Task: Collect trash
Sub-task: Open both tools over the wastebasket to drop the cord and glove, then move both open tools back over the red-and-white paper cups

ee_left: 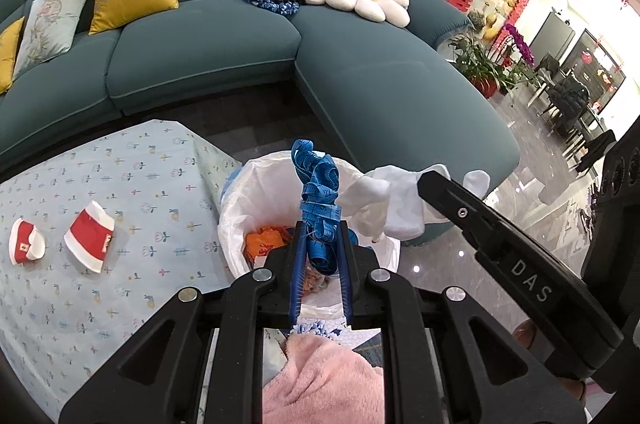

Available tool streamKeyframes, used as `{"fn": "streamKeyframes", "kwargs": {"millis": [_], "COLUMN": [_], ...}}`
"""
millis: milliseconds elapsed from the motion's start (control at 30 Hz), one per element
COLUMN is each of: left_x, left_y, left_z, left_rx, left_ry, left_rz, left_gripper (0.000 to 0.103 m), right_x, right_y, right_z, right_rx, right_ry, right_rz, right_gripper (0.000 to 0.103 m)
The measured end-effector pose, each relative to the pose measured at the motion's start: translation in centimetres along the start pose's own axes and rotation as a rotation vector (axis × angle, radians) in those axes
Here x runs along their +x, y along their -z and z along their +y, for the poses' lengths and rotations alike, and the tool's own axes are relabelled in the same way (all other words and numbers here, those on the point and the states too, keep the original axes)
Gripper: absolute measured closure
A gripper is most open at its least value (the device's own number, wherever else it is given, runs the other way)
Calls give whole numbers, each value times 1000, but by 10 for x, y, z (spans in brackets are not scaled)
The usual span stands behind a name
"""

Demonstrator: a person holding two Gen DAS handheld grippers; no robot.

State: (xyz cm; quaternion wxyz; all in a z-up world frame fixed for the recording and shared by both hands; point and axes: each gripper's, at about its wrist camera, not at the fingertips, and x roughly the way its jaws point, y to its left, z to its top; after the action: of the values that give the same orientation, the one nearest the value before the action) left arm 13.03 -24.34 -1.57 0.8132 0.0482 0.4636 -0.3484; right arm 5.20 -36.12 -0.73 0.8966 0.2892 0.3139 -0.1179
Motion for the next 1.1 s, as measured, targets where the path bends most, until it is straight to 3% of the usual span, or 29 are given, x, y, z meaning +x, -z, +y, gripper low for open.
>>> {"fn": "streamKeyframes", "kwargs": {"millis": [133,167,267,567,700,1100], "left_x": [8,10,12,5,-4,-42], "left_y": [-2,-2,-1,2,6,29], "left_z": [0,-1,3,24,41,119], "left_rx": [-1,-2,-33,-75,-108,-212], "left_ry": [4,1,-16,-45,-64,-158], "left_rz": [4,6,-6,-20,-33,-71], "left_gripper": [86,81,47,46,46,41], "right_x": [7,9,12,16,15,28], "right_y": [1,1,0,4,9,36], "right_z": [-2,-3,-3,0,11,71], "right_rx": [-5,-4,3,-2,-9,-114], "right_ry": [9,12,28,41,41,11], "right_rz": [12,16,11,25,25,72], "right_gripper": [98,97,89,88,74,65]}}
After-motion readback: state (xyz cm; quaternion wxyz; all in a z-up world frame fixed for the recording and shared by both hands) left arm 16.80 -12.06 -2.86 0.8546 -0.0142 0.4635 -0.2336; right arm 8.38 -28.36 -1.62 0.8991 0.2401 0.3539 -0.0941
